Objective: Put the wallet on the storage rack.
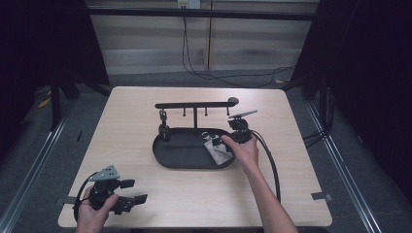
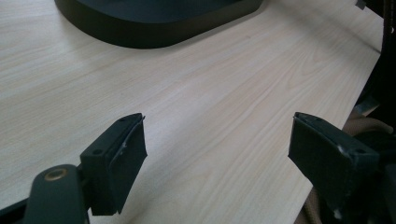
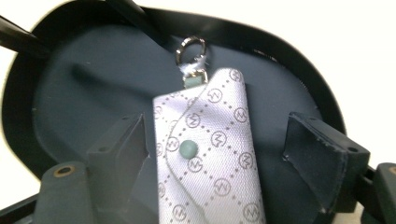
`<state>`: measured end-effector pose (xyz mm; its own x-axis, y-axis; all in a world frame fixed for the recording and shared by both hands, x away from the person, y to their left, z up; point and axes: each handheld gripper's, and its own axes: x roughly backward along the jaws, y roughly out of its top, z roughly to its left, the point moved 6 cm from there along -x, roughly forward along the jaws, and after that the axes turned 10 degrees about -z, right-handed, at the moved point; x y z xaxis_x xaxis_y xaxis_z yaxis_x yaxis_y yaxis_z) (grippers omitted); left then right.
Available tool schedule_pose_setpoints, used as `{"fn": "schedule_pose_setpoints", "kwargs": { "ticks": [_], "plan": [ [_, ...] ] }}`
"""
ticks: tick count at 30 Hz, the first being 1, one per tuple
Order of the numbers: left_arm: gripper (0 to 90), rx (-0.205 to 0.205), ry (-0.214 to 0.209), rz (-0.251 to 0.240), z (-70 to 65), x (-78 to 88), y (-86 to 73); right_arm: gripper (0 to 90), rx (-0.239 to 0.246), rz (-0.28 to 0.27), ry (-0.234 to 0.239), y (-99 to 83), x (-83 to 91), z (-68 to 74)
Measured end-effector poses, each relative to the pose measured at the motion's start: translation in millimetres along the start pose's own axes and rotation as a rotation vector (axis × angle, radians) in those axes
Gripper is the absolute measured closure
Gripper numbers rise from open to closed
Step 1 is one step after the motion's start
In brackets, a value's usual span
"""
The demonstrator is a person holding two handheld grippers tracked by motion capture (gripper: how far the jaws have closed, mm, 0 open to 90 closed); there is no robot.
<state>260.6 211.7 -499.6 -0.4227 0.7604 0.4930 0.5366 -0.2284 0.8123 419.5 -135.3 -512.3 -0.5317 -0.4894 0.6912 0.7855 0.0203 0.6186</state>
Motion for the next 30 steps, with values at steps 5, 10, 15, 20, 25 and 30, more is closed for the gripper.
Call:
{"fn": "schedule_pose_setpoints", "kwargs": {
  "ticks": [5, 10, 15, 20, 25, 30],
  "plan": [
    [19.1, 0.014, 0.033, 0.001, 3.9, -0.6, -0.3, 20.7, 0.025, -0.048, 0.011, 0.0, 16.4, -2.9],
    [20.1, 0.024, 0.050, 0.001, 7.0, 0.1, -0.2, 21.0, 0.039, -0.073, 0.009, -3.4, 32.1, -10.0],
    [20.1, 0.038, 0.046, -0.005, 7.2, 1.3, -0.3, 21.2, 0.064, -0.096, 0.006, -6.1, 46.9, -12.8],
    [20.1, 0.034, 0.041, -0.006, 7.1, 1.8, 0.0, 21.3, 0.080, -0.106, -0.013, -16.7, 59.2, -20.3],
    [20.1, 0.038, 0.047, -0.012, 7.3, 2.6, 0.1, 22.2, 0.107, -0.124, -0.019, -27.4, 71.8, -21.9],
    [20.0, 0.027, 0.044, 0.011, 4.9, 0.1, -1.7, 21.6, 0.122, -0.148, -0.030, -36.6, 87.2, -27.3]
  ]
}}
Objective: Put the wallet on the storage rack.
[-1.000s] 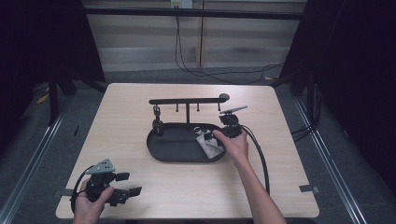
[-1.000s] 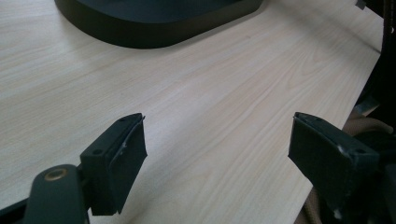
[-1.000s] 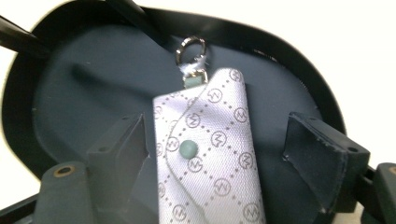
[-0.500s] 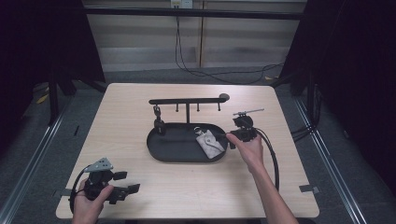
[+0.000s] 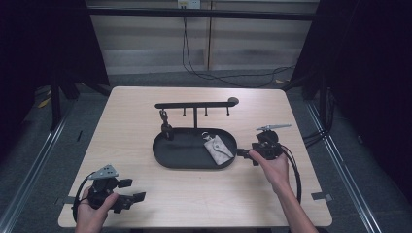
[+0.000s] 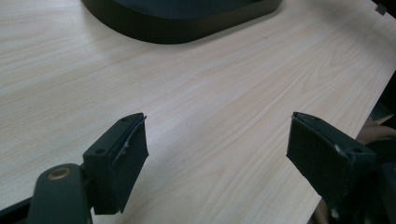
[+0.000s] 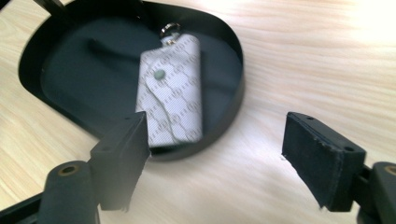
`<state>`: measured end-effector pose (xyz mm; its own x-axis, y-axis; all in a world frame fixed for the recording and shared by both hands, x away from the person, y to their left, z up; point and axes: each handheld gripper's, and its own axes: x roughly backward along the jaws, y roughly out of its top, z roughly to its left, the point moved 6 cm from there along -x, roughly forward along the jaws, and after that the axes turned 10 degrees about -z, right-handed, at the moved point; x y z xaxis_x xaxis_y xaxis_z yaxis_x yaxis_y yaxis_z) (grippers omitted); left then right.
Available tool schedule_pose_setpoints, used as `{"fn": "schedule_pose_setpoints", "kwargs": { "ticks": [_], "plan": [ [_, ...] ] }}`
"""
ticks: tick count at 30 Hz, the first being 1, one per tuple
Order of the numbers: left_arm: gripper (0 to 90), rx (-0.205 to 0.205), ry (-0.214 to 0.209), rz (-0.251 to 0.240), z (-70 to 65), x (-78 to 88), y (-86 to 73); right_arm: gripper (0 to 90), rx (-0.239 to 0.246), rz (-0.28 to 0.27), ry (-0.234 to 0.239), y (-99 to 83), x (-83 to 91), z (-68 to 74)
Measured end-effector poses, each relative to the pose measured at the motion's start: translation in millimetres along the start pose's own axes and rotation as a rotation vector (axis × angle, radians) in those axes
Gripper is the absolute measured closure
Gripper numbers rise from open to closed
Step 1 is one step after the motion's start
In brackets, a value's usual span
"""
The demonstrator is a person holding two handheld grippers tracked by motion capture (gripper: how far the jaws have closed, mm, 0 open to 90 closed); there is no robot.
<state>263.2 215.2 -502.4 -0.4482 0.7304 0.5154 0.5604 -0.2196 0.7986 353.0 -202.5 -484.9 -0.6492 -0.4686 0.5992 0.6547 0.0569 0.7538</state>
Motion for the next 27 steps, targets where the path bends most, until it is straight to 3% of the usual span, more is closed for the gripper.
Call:
{"fn": "schedule_pose_setpoints", "kwargs": {
  "ticks": [7, 19, 27],
  "plan": [
    [20.0, -0.002, 0.006, 0.006, 1.1, 1.7, -0.2, 19.2, 0.003, 0.004, -0.004, -13.7, 22.1, -4.5],
    [20.0, -0.007, 0.010, 0.015, 1.1, 1.5, 0.0, 18.8, 0.018, 0.009, -0.054, -46.1, 59.3, -12.6],
    [20.0, -0.011, 0.008, 0.025, 0.9, 0.5, -1.2, 19.6, -0.015, 0.007, -0.098, -76.2, 71.9, -28.8]
  ]
}}
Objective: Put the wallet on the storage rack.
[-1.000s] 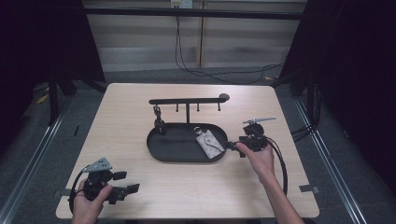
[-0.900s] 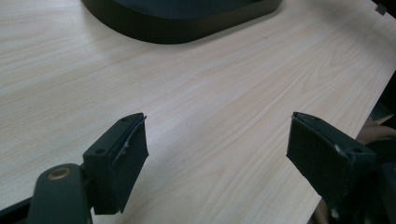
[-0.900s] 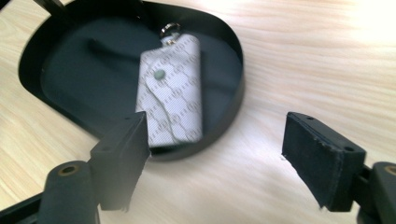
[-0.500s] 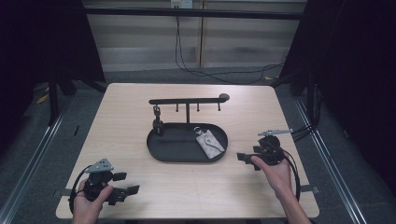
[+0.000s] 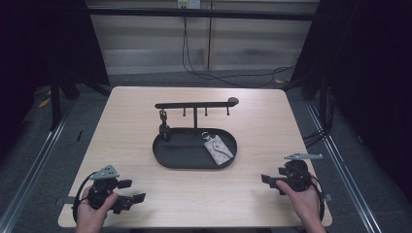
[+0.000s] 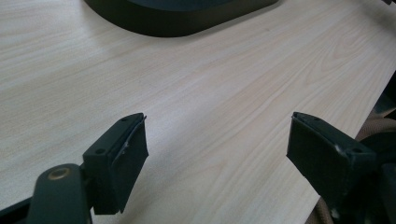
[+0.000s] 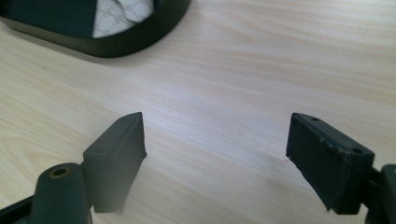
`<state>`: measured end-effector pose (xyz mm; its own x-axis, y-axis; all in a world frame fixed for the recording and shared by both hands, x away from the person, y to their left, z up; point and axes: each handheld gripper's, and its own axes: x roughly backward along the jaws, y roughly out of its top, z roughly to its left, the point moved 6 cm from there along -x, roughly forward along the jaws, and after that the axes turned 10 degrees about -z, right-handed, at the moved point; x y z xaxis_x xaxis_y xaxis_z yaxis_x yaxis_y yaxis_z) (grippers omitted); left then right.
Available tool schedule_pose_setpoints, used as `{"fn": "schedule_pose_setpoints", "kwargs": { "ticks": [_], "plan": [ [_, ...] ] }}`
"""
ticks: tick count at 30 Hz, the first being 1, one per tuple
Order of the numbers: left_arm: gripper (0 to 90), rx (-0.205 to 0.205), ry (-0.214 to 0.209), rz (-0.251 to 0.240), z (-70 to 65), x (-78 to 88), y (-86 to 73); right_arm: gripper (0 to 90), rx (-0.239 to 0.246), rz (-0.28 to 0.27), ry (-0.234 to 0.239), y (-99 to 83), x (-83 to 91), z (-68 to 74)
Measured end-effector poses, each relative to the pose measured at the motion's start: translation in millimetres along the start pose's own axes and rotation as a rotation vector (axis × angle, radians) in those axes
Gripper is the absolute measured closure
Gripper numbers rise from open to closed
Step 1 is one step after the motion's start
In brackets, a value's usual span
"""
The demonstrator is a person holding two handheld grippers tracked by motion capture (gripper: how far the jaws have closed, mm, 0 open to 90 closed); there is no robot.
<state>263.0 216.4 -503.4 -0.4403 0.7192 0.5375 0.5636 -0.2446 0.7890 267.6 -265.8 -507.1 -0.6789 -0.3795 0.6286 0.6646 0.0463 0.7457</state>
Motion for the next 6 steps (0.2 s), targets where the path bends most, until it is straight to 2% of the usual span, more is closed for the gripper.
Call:
{"fn": "schedule_pose_setpoints", "kwargs": {
  "ticks": [2, 4, 6],
  "plan": [
    [20.0, 0.001, 0.001, 0.002, 0.1, -1.0, -0.4, 19.5, -0.022, -0.011, -0.008, -6.5, 0.6, -6.1],
    [20.0, 0.001, -0.003, 0.009, -0.5, -1.2, -0.7, 19.3, -0.027, -0.004, -0.021, -11.3, 0.5, -10.6],
    [20.0, -0.001, -0.003, 0.004, -0.6, -0.8, -0.4, 19.1, -0.027, 0.006, -0.013, -14.5, -0.3, -12.0]
  ]
}}
